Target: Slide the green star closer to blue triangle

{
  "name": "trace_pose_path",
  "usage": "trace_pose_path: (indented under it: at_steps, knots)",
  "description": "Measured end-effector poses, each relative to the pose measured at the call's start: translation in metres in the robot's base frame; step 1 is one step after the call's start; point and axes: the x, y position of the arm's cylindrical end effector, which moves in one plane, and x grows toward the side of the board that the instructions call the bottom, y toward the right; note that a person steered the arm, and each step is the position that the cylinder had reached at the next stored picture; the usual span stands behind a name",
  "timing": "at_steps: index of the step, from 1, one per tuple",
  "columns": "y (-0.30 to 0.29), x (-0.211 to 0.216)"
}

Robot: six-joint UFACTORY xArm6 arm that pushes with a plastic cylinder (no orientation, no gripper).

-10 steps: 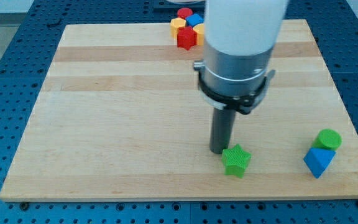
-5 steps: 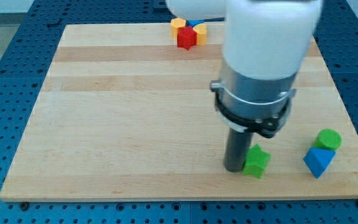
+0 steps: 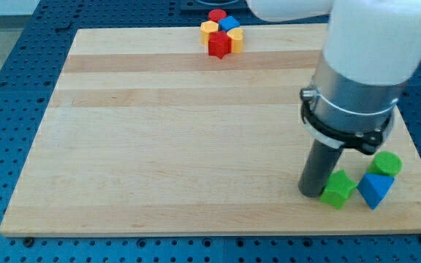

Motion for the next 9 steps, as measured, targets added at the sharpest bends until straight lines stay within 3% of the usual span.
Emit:
trace_pose_path:
  at_steps: [4,9]
  knots:
    - [-0.030,0.035]
    - [0.001,0.014]
